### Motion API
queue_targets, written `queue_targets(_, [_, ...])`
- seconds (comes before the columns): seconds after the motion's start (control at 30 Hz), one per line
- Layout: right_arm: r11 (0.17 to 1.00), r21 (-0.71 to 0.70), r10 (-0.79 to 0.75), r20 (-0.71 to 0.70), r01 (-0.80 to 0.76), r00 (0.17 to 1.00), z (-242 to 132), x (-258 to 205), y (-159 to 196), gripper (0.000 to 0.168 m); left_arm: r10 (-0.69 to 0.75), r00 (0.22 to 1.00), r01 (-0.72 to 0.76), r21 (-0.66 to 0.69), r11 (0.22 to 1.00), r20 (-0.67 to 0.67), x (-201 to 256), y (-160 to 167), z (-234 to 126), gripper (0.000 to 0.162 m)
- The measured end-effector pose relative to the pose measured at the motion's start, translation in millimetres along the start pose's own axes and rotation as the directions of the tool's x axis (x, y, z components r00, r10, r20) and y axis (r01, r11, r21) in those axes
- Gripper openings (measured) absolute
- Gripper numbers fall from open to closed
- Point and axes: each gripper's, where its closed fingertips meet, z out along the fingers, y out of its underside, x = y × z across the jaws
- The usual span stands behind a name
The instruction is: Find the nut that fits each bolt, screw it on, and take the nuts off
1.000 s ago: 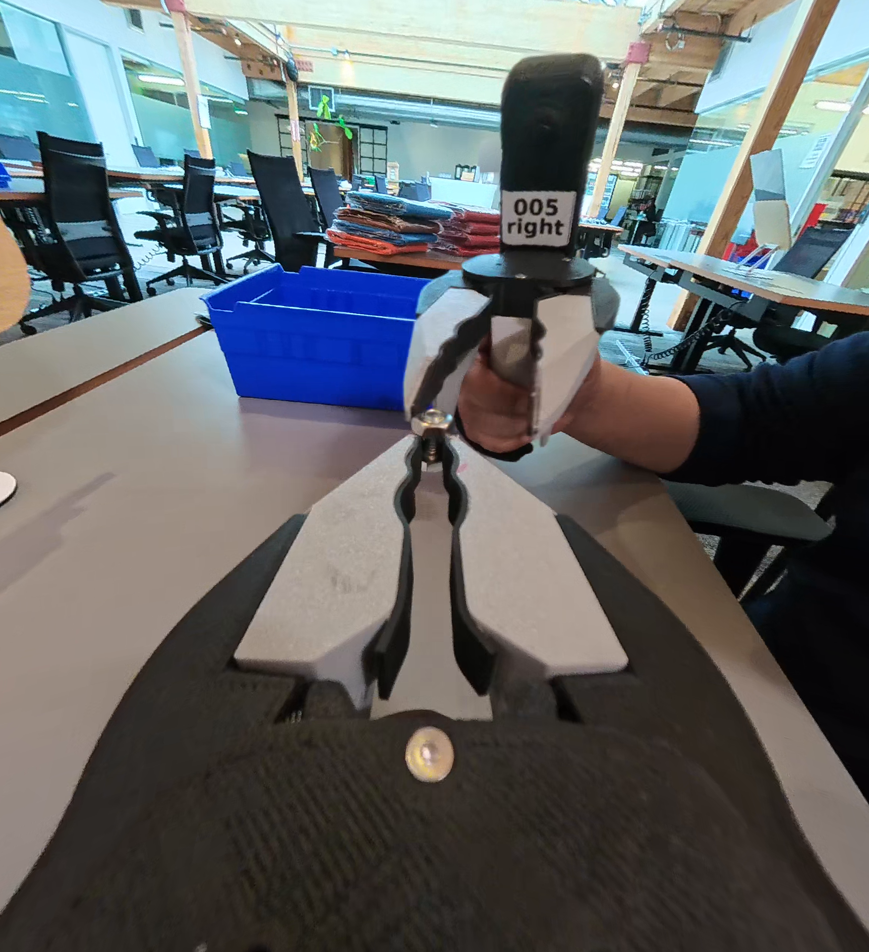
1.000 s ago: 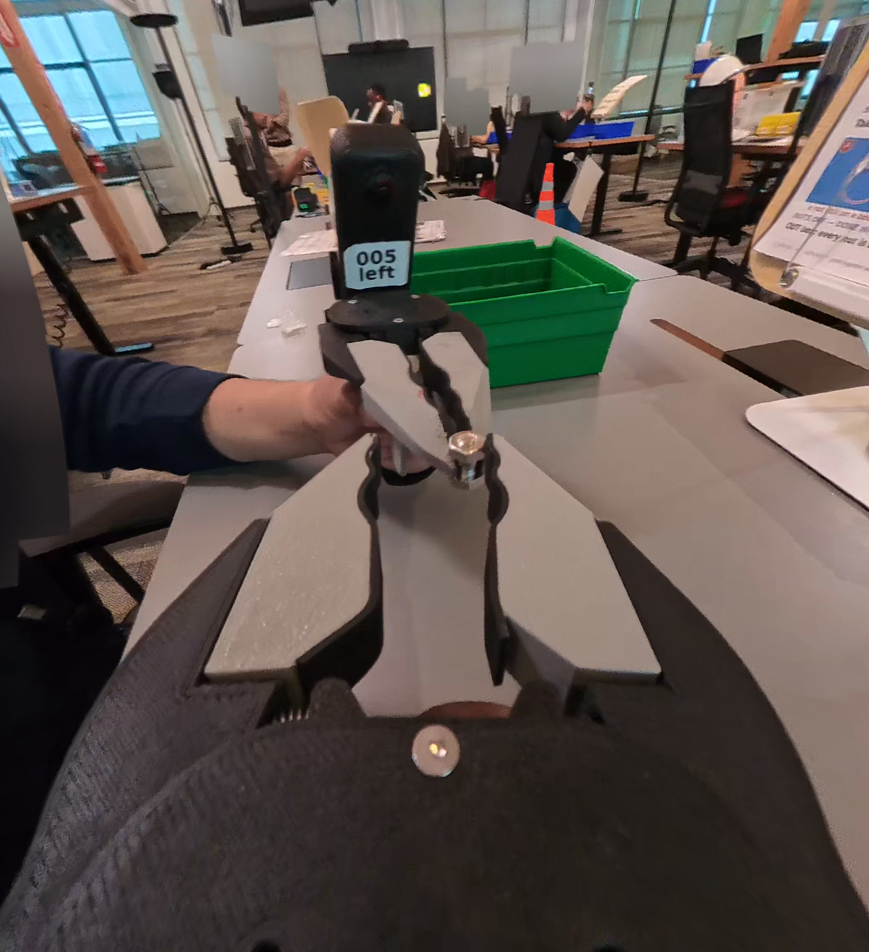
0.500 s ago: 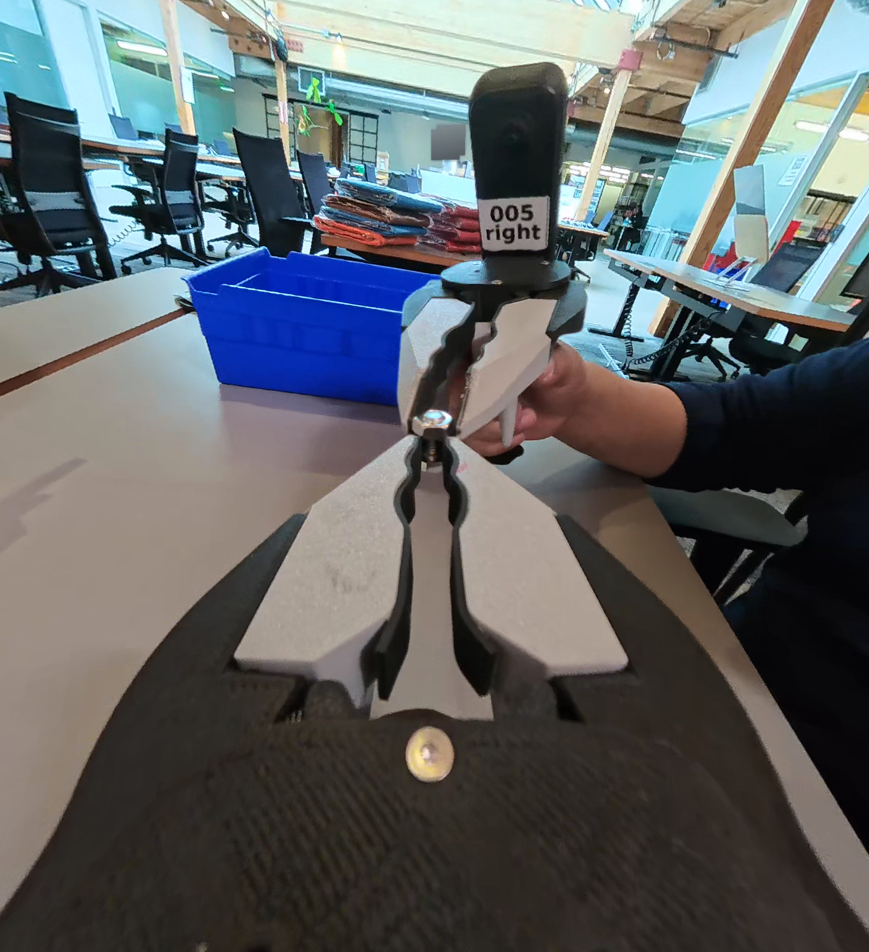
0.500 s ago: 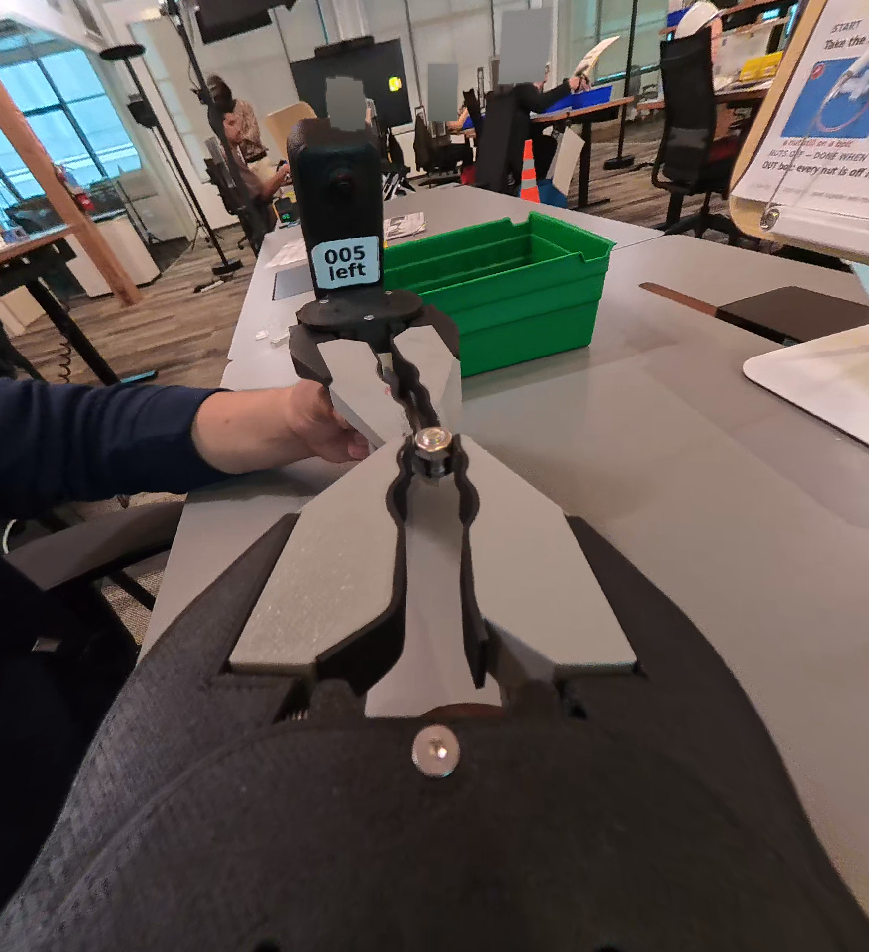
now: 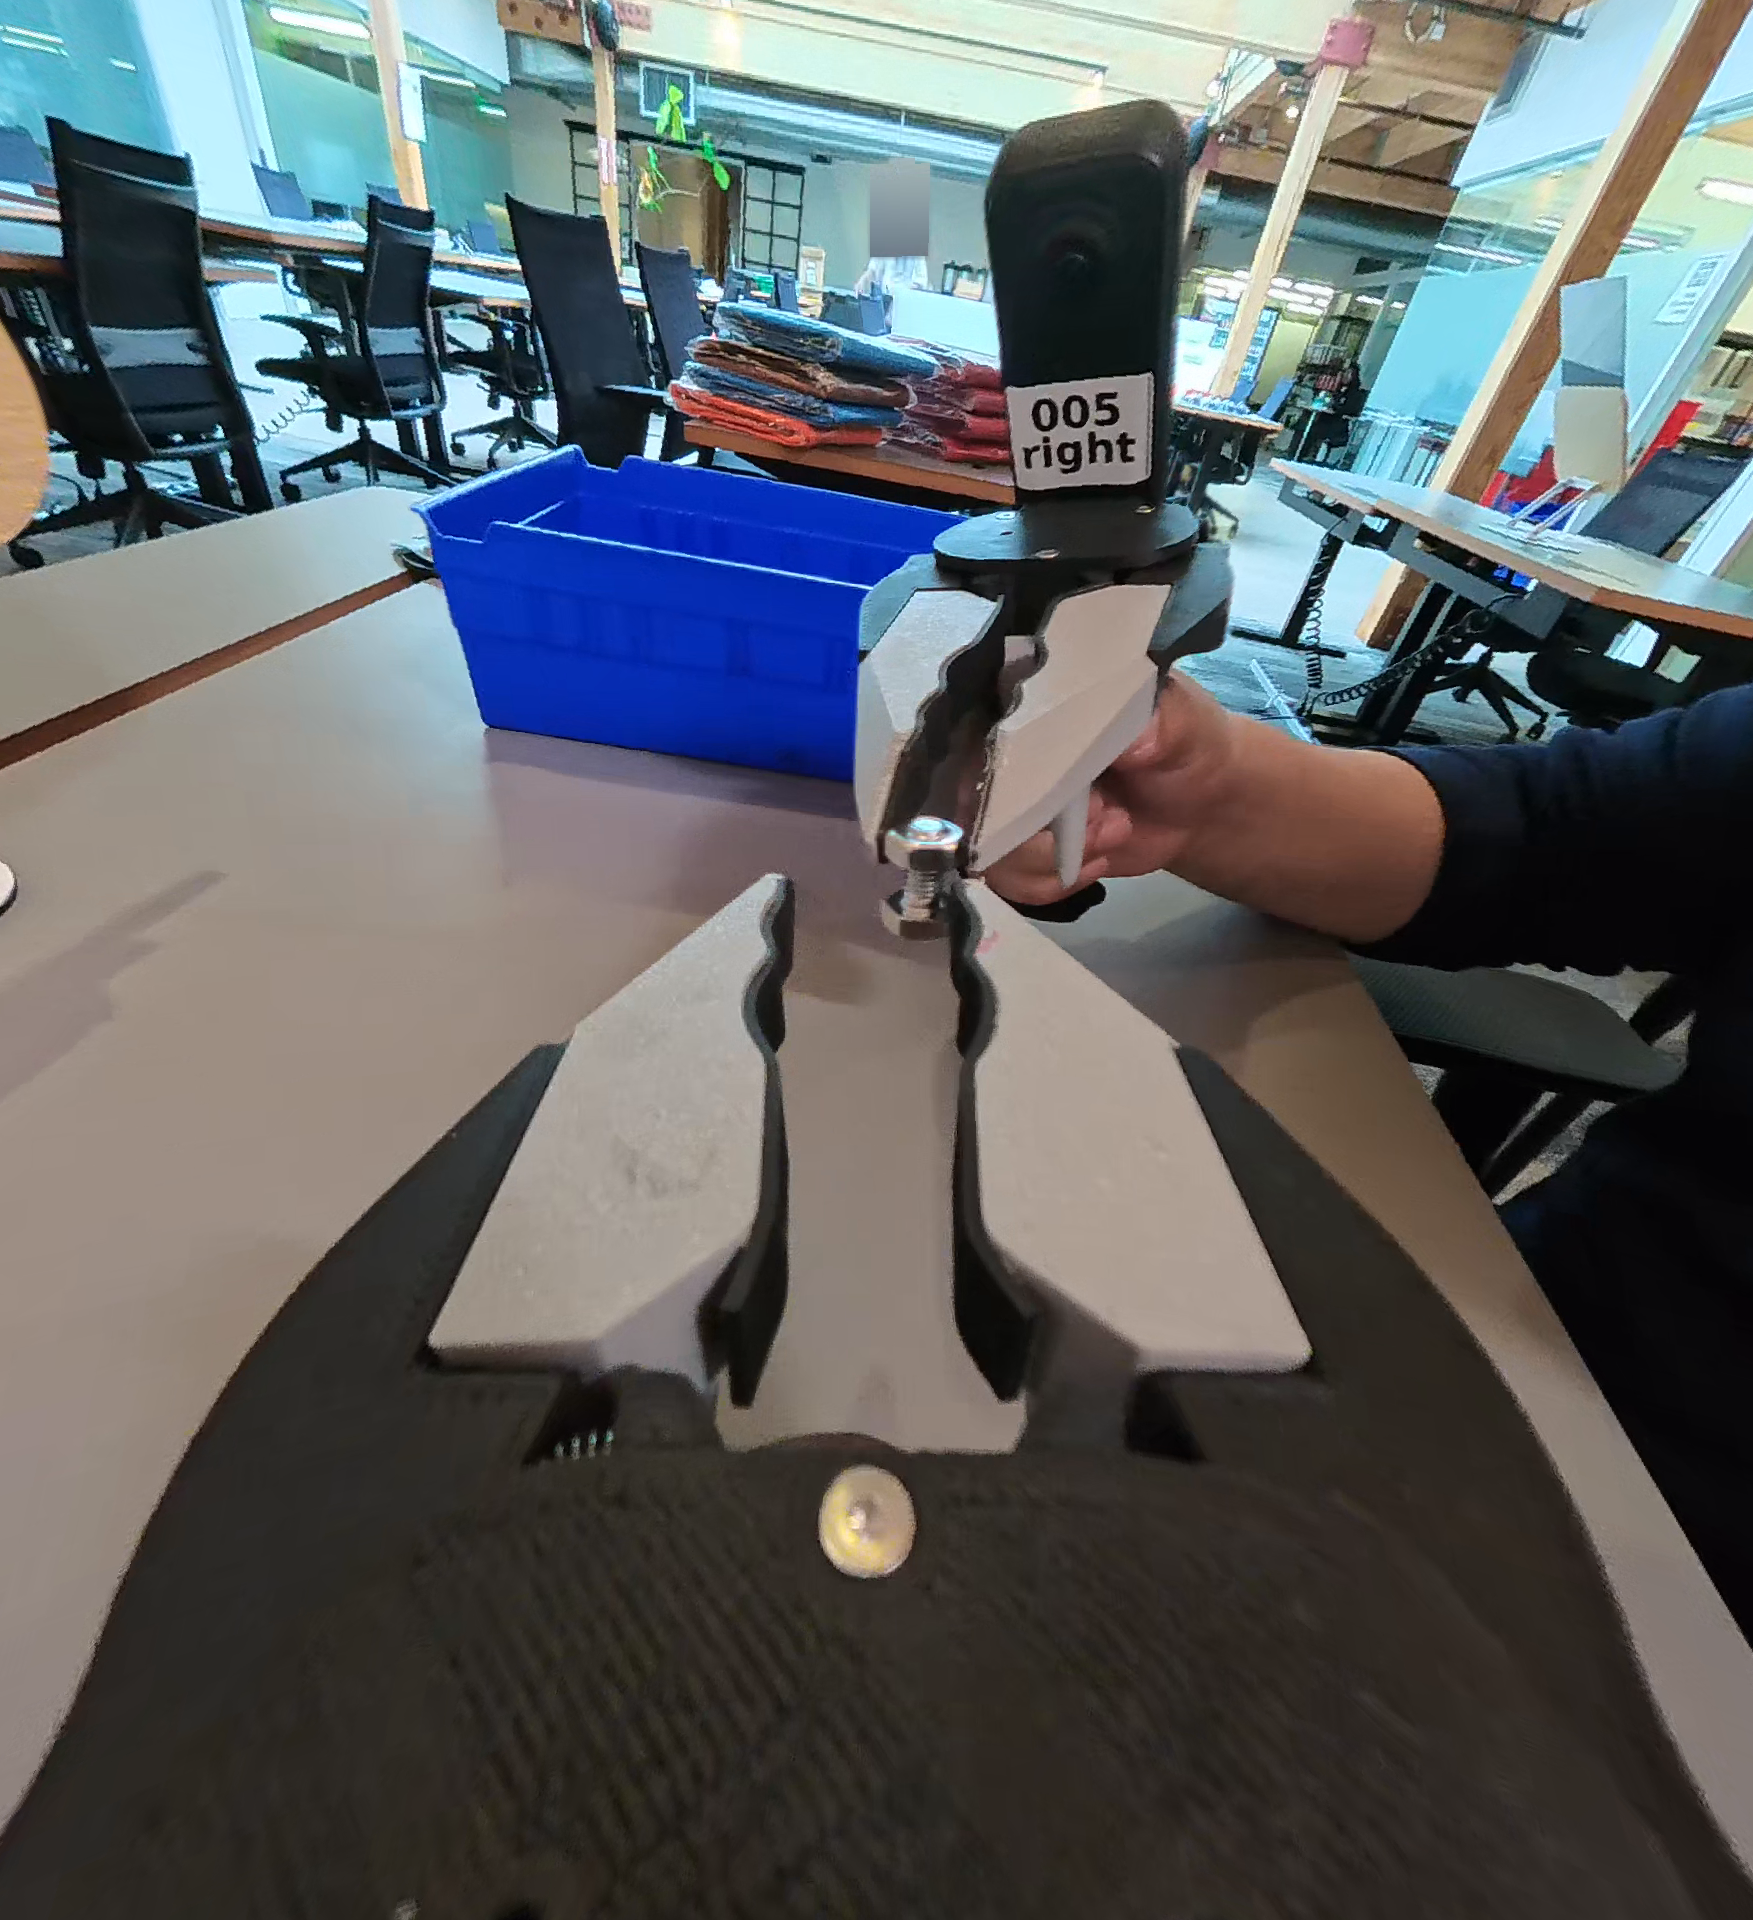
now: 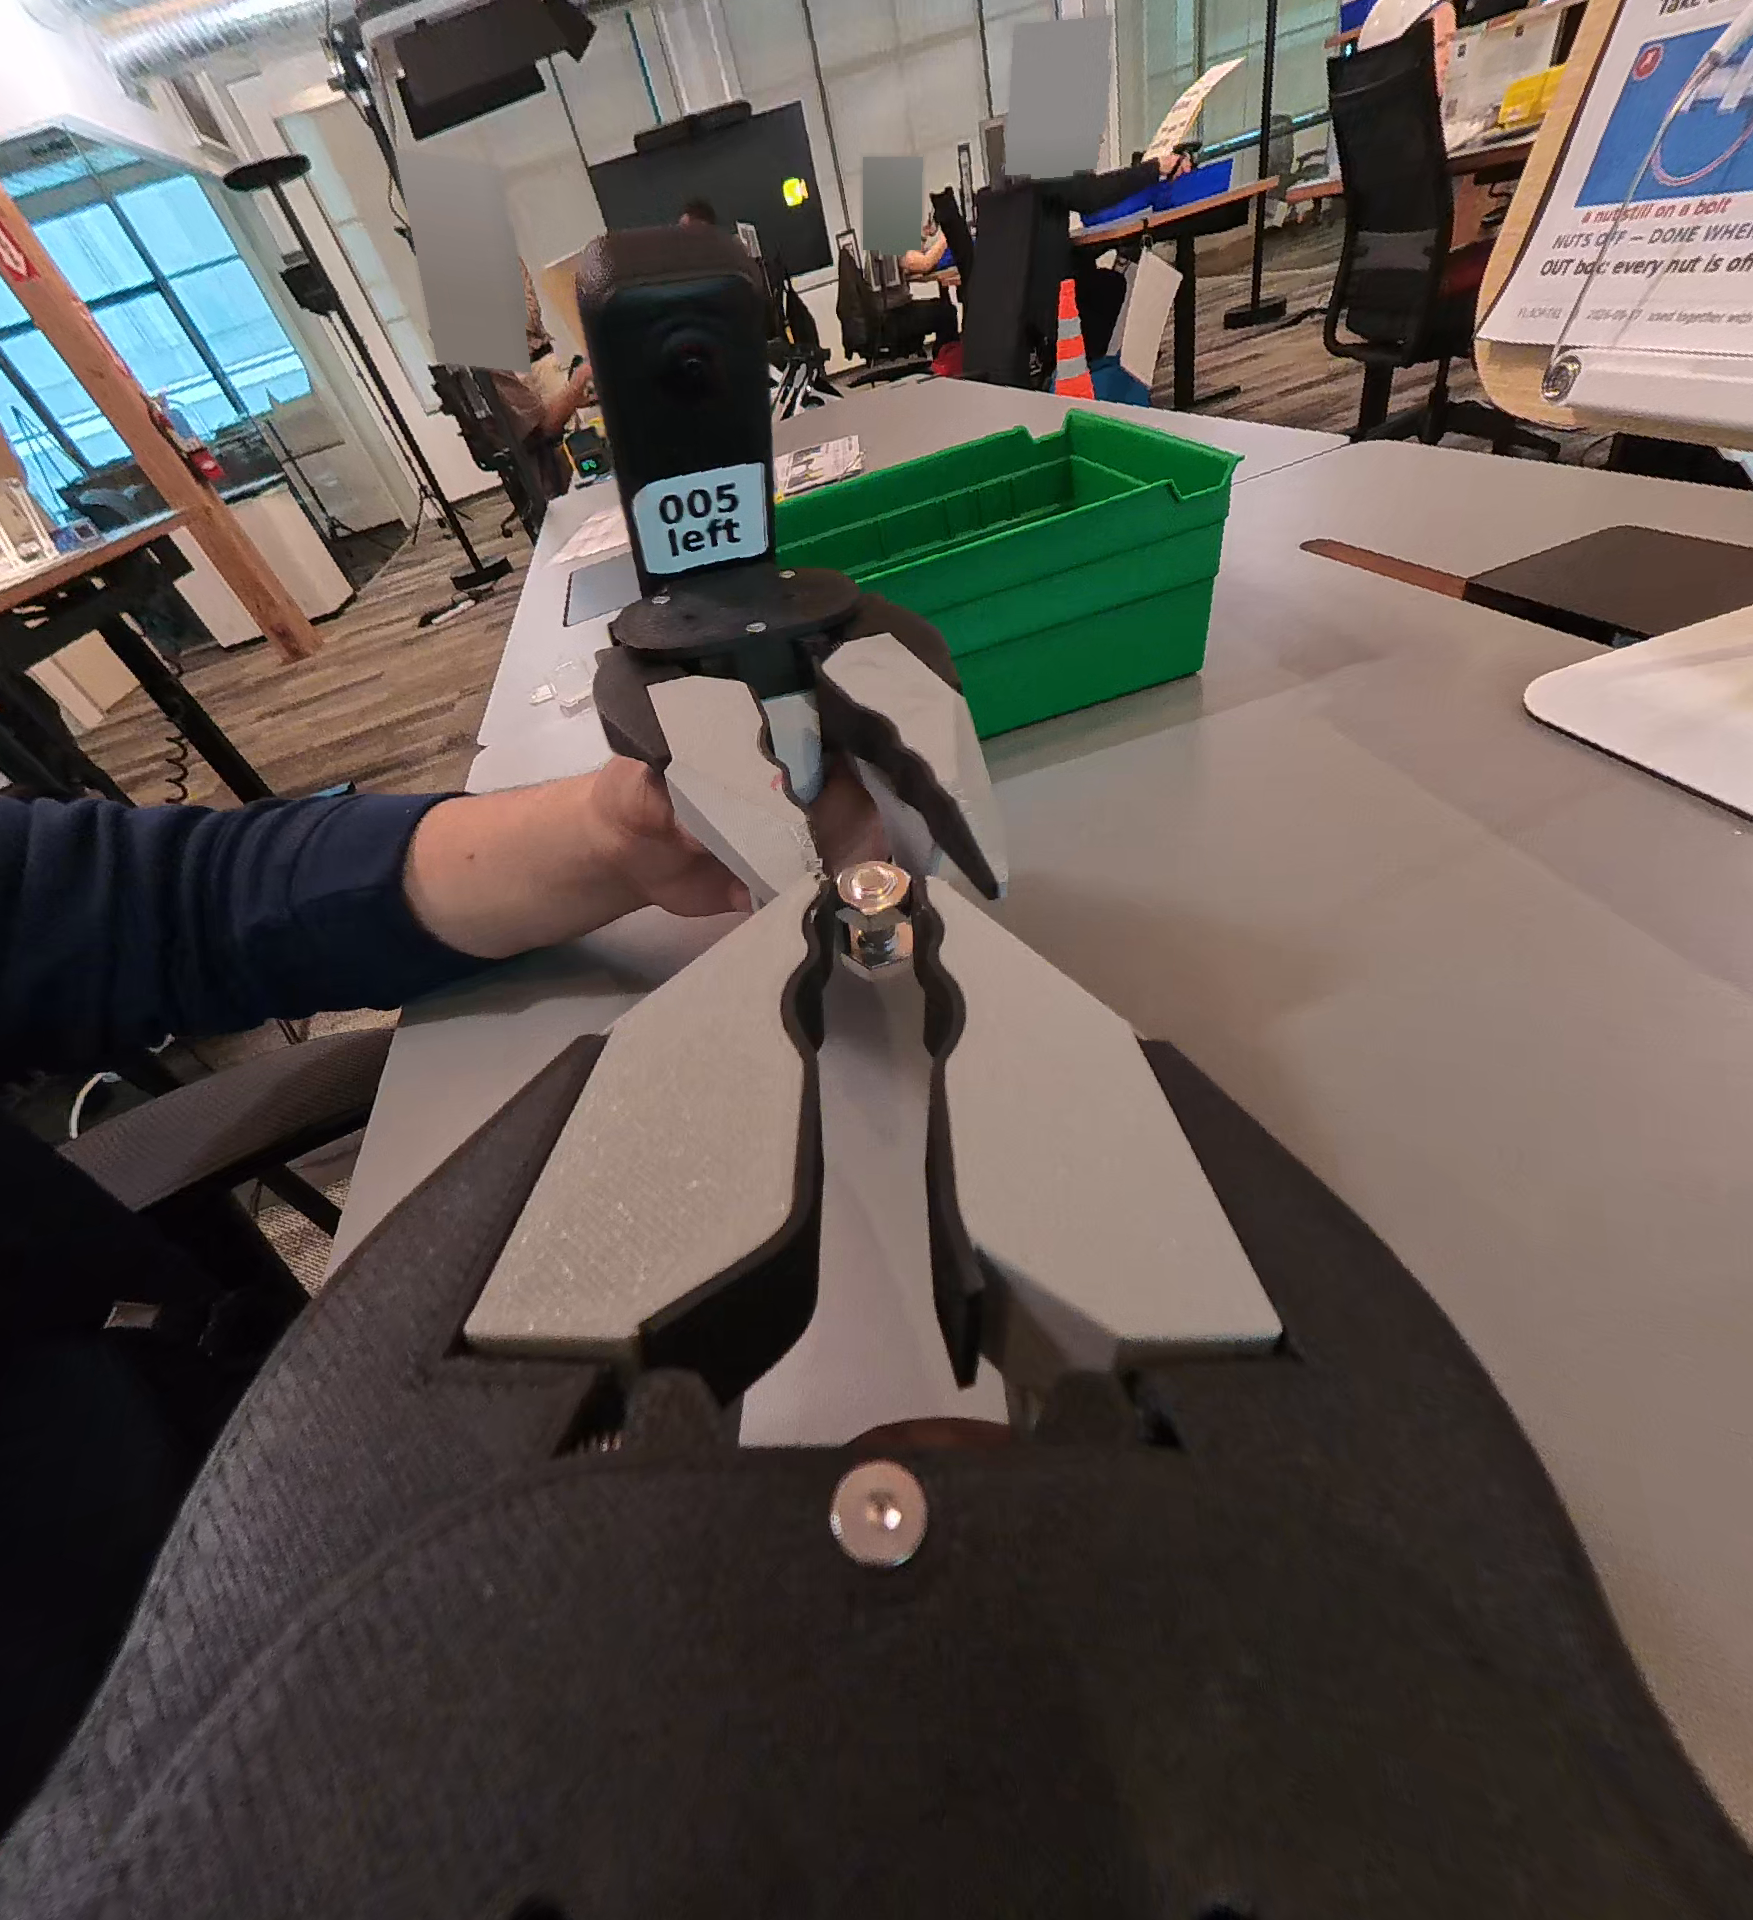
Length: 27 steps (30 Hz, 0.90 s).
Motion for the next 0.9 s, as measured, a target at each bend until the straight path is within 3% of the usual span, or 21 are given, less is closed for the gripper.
queue_targets(0.4, [1.0, 0.023, 0.0, -0.012, 0.0, 1.0, -3, 1, -4, 0.011, 0.041, 0.999, -0.042, -0.077, 0.996, -0.016, 8, 15, 11, 0.029])
queue_targets(0.9, [1.0, 0.019, 0.003, -0.025, -0.002, 1.0, 1, 2, -1, 0.011, 0.087, 0.995, -0.084, -0.059, 0.995, 0.045, 7, 9, 12, 0.014])
